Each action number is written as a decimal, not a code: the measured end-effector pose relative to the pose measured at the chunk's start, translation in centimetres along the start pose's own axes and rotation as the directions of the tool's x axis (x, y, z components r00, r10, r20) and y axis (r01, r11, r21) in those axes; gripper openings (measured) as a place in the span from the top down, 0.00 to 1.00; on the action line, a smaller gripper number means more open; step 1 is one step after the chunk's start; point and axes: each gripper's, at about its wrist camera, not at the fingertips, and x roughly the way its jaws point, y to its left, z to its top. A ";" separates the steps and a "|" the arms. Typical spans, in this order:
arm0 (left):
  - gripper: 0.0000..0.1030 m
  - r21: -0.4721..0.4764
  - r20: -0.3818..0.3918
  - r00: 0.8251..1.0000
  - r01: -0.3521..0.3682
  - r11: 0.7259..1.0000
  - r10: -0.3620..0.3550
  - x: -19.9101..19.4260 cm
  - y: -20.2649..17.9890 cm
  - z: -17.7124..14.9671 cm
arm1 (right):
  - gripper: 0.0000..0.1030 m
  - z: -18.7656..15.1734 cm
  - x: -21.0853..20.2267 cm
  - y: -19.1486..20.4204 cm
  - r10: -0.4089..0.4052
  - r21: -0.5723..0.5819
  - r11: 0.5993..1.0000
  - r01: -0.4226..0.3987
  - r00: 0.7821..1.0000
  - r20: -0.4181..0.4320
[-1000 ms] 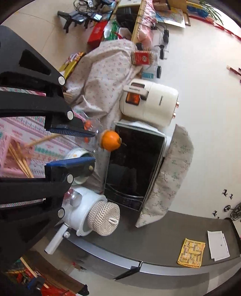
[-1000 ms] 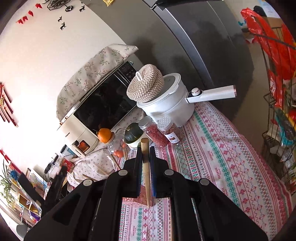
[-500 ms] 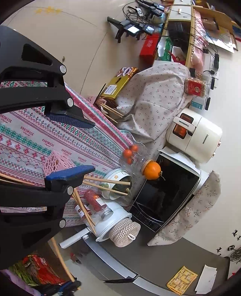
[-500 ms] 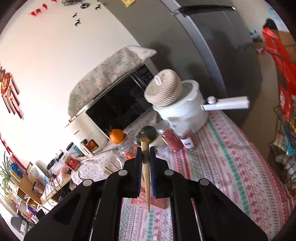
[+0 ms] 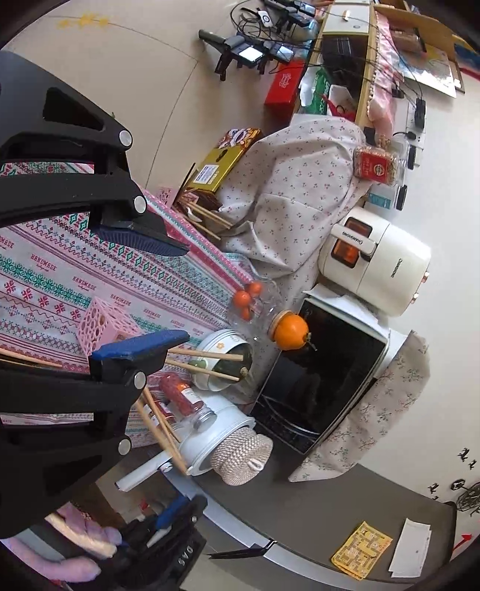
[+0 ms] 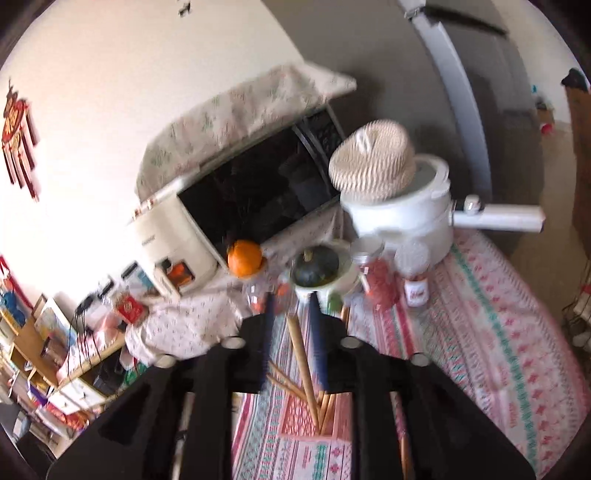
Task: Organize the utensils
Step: 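Lower the chopsticks into the pink basket and open both grippers, then move both grippers back down to the remaining chopsticks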
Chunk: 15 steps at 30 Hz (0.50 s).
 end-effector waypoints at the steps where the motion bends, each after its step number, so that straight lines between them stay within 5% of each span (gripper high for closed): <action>1: 0.62 0.006 -0.010 1.000 0.015 1.000 -0.015 0.0 -0.1 -0.1 | 0.74 -0.6 -0.1 0.0 -0.006 -0.015 1.000 0.006 1.000 -0.007; 8: 0.62 0.106 -0.014 0.999 0.047 0.993 -0.045 -0.7 -2.6 -1.4 | 0.68 -3.0 -2.5 -0.4 -0.084 -0.122 0.989 0.079 0.996 -0.032; 15: 0.48 0.228 -0.038 0.999 0.042 0.973 -0.034 -0.5 -5.1 -4.2 | 0.56 -5.9 -3.8 -2.4 -0.158 -0.179 0.973 0.143 0.985 -0.073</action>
